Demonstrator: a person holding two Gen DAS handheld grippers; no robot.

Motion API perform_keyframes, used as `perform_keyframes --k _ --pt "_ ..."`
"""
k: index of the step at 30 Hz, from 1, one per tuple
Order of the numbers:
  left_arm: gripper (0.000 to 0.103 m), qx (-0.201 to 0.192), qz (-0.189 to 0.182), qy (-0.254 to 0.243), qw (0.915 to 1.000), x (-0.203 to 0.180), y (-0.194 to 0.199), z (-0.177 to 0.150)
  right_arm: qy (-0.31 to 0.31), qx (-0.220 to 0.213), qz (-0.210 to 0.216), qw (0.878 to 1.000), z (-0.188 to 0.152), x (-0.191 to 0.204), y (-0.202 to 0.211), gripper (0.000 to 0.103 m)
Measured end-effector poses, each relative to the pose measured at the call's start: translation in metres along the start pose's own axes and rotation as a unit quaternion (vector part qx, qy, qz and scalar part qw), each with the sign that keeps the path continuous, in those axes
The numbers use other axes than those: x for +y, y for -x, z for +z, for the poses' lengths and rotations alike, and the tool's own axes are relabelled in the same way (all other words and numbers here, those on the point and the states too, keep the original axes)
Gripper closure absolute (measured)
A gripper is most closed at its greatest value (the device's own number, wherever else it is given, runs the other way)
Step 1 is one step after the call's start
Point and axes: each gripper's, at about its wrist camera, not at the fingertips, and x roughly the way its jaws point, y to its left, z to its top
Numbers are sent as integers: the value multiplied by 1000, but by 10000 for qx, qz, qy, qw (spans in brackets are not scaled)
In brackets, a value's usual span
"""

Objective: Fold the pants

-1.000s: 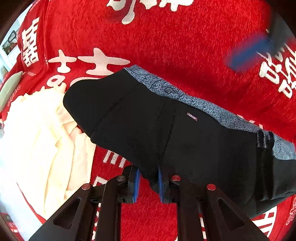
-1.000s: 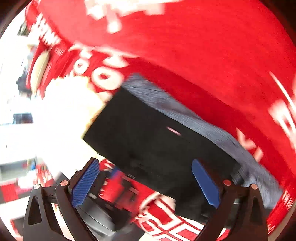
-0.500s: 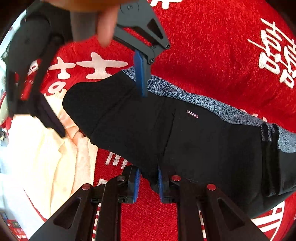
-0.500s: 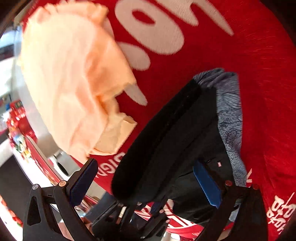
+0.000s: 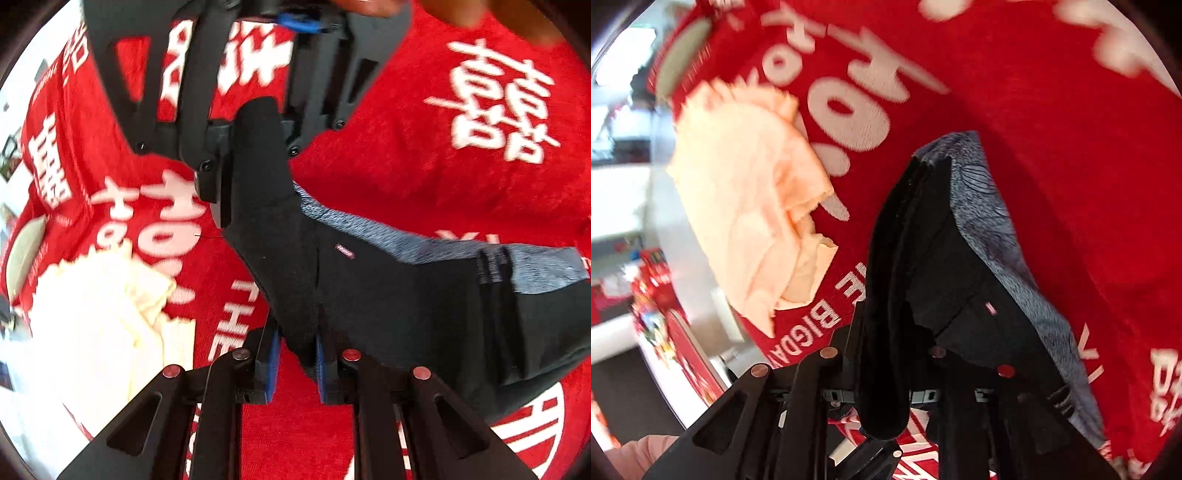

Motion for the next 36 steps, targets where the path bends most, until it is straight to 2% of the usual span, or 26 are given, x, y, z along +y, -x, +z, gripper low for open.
perform_keyframes --k 4,8,13,20,24,30,34,36 --pt "86 -247 -59 -268 9993 -21 24 14 -310 -691 506 9958 -36 -30 47 86" --pt "86 -495 -155 -629 9967 -50 52 16 -469 -1377 908 9852 -89 -57 83 86" --pt "86 -648 -372 -1120 9909 -98 86 20 -836 -2159 1362 9632 -163 -97 124 86" --pt "86 -716 -723 -2032 9738 -178 113 11 -1394 -3034 1776 9257 -277 -158 145 86" --pt "86 -633 -877 -2622 9589 -232 115 -5 -1906 -3371 1956 9010 -333 -203 131 86" --pt "86 -110 -844 -3348 9384 -296 89 -40 -2805 -3491 2099 8692 -406 -272 73 86" --pt "86 20 -631 -3703 9267 -315 69 -61 -3340 -3514 2461 8393 -434 -305 23 86" --pt "85 16 -513 -3849 9215 -318 65 -67 -3450 -3520 2571 8312 -442 -313 5 86"
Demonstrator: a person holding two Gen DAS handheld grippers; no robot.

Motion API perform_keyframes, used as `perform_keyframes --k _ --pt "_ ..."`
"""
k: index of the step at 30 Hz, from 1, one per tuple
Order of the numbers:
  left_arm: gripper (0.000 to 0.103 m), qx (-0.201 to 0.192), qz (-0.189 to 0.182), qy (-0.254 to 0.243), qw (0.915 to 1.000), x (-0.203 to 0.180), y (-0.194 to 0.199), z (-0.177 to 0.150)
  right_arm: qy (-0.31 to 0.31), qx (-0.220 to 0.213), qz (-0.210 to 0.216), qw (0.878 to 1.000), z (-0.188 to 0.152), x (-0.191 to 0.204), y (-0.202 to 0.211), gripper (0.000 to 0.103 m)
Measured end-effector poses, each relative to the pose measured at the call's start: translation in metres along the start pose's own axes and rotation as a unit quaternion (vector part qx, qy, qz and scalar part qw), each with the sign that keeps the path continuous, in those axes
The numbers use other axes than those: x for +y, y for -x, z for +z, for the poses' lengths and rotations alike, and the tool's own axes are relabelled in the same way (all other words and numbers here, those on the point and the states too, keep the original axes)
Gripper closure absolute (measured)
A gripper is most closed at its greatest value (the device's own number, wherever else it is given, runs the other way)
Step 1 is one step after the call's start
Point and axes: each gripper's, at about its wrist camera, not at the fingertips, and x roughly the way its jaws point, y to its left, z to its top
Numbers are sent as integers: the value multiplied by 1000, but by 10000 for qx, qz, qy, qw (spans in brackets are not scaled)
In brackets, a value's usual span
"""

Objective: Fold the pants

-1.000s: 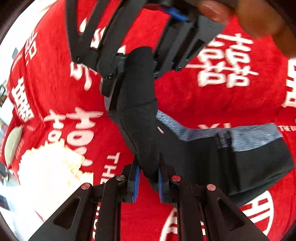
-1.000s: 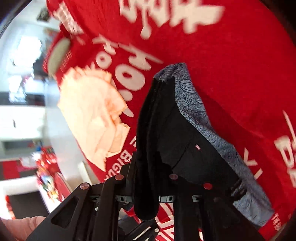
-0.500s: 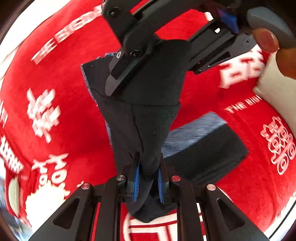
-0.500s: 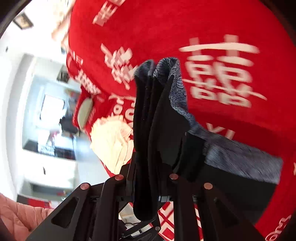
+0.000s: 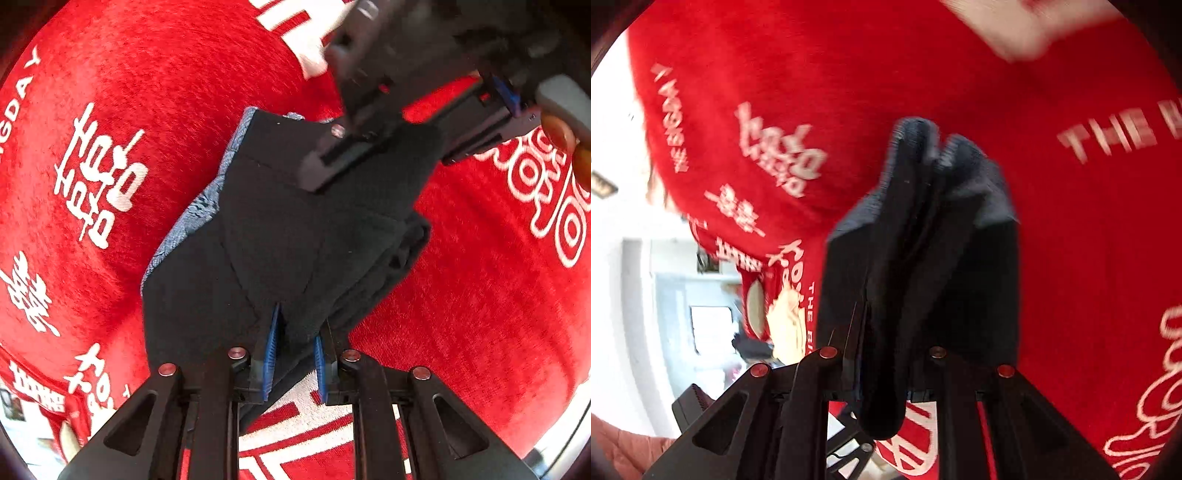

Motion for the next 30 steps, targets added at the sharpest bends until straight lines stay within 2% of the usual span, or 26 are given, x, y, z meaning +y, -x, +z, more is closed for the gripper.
perform_keyframes --k 3,4,5,6,8,11,13,14,15,16,17,20,22,27,28,30 --pt "77 42 14 -225 9997 -5 -3 -6 -128 28 -16 9999 -4 -18 3 85" --pt "64 57 -13 -222 9997 -2 -1 -9 -171 27 21 9998 -6 -21 1 85" --pt "43 64 -82 -161 9998 1 2 -11 -192 12 41 9998 -7 -26 2 85" --pt "36 52 -185 -57 9998 6 6 -14 -192 6 35 9998 -7 -26 3 85" --pt "34 6 -362 81 9993 15 15 -19 -126 38 -112 9999 -7 -20 3 83" --pt "34 -11 -477 348 9983 35 27 -27 29 149 -509 9986 -8 -8 5 75" --pt "34 33 -643 801 9947 61 30 -31 109 184 -869 9960 -8 4 8 60" --pt "34 73 -719 1063 9917 75 29 -33 153 180 -1173 9928 -8 10 12 52" --pt "34 148 -785 1381 9872 92 27 -35 237 151 -1585 9870 -9 14 19 35" --pt "34 215 -799 1585 9839 104 23 -36 364 99 -2021 9786 -10 21 25 31" --pt "34 325 -764 1813 9799 119 16 -37 497 51 -2287 9722 -11 28 29 31" --pt "34 461 -630 2180 9728 146 2 -41 812 -215 -2654 9605 -12 51 39 35" --pt "34 492 -597 2442 9666 161 -9 -42 877 -247 -2714 9581 -5 61 36 68" --pt "34 755 -726 2866 9523 177 -39 -47 891 -139 -2848 9543 25 70 -5 71" --pt "34 810 -817 2925 9493 176 -41 -50 960 -95 -2921 9515 25 72 -11 74" --pt "34 936 -977 3020 9437 173 -51 -58 1211 134 -3279 9368 19 74 -27 75"
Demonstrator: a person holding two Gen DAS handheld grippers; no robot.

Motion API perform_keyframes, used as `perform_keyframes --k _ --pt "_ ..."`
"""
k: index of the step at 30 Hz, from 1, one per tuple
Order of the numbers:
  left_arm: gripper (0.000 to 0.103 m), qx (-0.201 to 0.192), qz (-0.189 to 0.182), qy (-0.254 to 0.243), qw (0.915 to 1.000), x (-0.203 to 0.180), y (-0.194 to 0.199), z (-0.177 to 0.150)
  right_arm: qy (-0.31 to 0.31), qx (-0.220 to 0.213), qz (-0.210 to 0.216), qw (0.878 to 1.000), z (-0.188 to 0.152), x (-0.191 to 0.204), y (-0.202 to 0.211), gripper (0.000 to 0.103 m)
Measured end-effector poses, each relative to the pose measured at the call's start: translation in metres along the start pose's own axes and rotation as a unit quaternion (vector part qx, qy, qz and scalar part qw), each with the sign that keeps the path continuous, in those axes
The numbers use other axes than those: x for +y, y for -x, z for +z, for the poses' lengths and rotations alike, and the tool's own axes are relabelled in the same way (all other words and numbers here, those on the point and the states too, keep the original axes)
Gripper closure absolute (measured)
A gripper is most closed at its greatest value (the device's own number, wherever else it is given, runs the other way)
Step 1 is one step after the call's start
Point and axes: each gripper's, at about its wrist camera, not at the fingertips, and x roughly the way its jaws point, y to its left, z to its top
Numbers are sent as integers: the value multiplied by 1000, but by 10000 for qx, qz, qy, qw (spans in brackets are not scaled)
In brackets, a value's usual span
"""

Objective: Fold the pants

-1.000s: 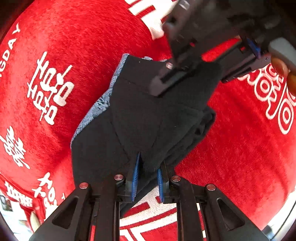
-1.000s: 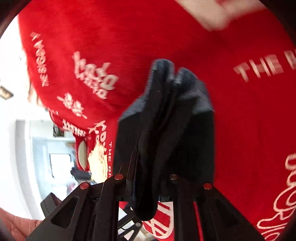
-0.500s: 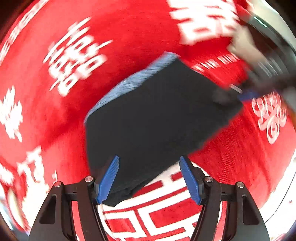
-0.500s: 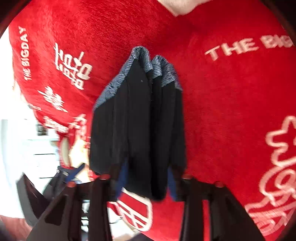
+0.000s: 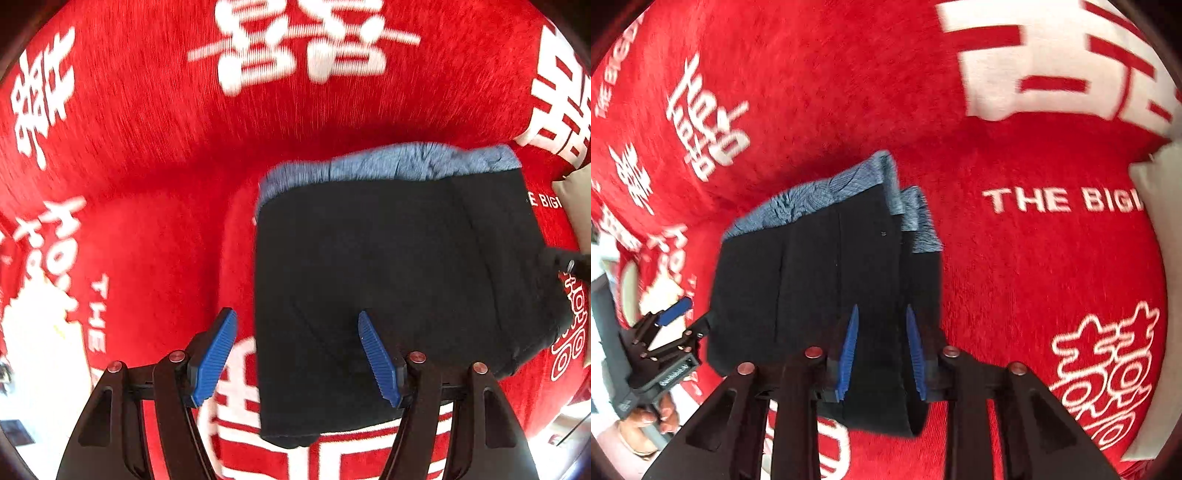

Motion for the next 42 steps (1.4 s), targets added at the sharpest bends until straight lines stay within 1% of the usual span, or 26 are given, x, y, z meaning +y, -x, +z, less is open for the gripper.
perform_keyframes --k 1,3,5,9,18,20,22,24,25,26,28,30,31,33,37,42 --pt "34 30 -44 28 10000 0 -4 -4 252 155 -305 9991 -7 8 -9 75" --pt "34 14 -112 72 9999 -1 -6 -8 580 192 -725 9955 -19 19 -17 75" --pt "34 -12 -142 124 9998 -1 -7 -10 645 87 -914 9937 -26 25 -16 74" --pt "34 36 -164 176 9997 1 -10 -10 505 53 -994 9937 -27 25 -16 74" --pt "34 13 -51 75 10000 -4 -7 -6 597 39 -1147 9916 -26 34 -16 73" --pt "34 1 -34 78 10000 -6 -6 -6 773 -6 -1366 9876 -29 42 -16 70" --pt "34 -14 -16 87 10000 -8 -4 -7 917 -47 -1564 9834 -31 54 -17 64" --pt "34 -22 -3 99 9999 -9 -2 -7 976 -86 -1666 9811 -31 56 -15 61" --pt "34 -28 -2 111 9999 -9 -1 -6 984 -103 -1731 9799 -31 58 -14 56" --pt "34 -31 -1 120 9999 -9 0 -6 985 -126 -1783 9790 -32 58 -12 53" --pt "34 -41 -12 128 9999 -9 3 -7 971 -175 -1840 9780 -33 58 -6 39" --pt "34 -51 -24 121 9999 -9 6 -8 964 -235 -1948 9758 -33 59 -1 32" --pt "34 -47 -24 115 9999 -9 7 -8 935 -251 -1872 9775 -33 59 1 28" --pt "34 -36 -15 116 9999 -10 10 -10 832 -259 -1670 9821 -30 58 5 23" --pt "34 -48 -11 169 9998 -8 16 -14 714 -412 -1538 9847 -30 63 15 22" --pt "34 -113 24 256 9996 -2 25 -17 528 -583 -1302 9884 -29 72 27 19"
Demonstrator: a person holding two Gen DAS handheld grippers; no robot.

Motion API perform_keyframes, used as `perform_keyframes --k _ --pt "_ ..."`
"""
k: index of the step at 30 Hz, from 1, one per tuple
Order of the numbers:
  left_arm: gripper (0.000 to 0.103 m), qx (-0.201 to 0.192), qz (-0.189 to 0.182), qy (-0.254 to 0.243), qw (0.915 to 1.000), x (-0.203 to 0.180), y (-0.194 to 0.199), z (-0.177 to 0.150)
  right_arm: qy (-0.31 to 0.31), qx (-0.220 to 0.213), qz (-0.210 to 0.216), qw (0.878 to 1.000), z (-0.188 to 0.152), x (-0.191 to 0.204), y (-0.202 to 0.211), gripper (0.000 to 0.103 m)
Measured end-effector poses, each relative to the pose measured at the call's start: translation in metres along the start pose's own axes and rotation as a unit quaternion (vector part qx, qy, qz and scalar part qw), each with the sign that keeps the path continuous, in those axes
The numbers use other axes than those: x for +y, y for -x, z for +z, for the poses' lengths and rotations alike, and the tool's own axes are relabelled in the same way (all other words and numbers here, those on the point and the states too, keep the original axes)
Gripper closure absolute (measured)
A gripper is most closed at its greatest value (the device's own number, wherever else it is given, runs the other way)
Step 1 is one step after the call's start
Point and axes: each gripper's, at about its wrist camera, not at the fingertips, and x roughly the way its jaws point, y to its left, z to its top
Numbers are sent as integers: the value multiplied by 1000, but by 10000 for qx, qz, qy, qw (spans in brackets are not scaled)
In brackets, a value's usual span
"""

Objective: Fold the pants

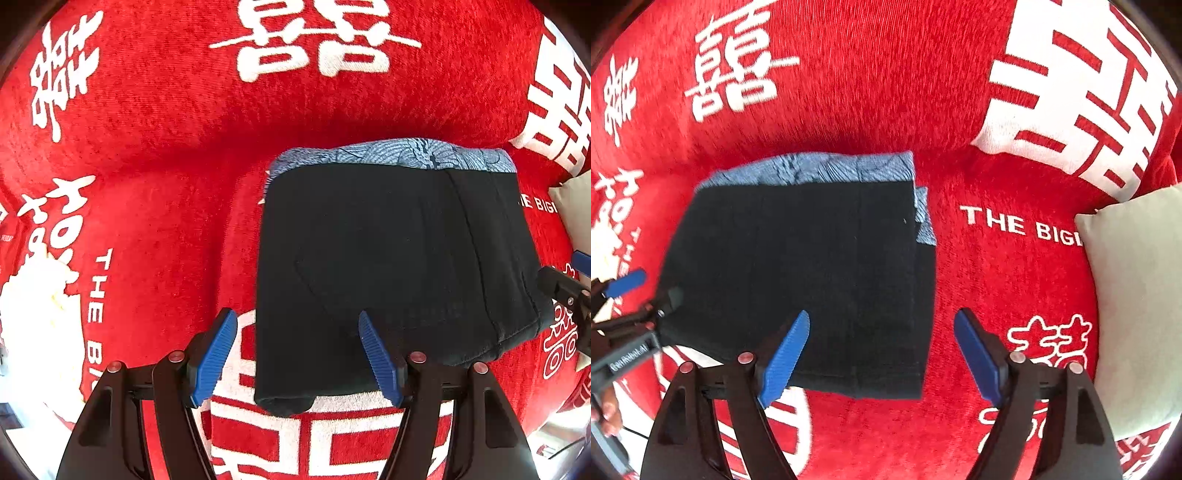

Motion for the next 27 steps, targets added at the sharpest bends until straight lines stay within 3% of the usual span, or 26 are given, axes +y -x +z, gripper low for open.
perform_keyframes --k 12,18,21,27 --pt "34 -9 22 141 9999 18 2 -1 165 166 -32 9997 2 13 -5 19" --pt "34 -70 -43 269 9996 25 11 -2 403 173 -312 9986 0 22 -5 19" --pt "34 -166 -231 528 9982 36 23 1 634 109 -444 9969 -5 32 -2 19" --pt "34 -480 -800 873 9918 50 49 22 912 351 45 9952 -22 61 5 19"
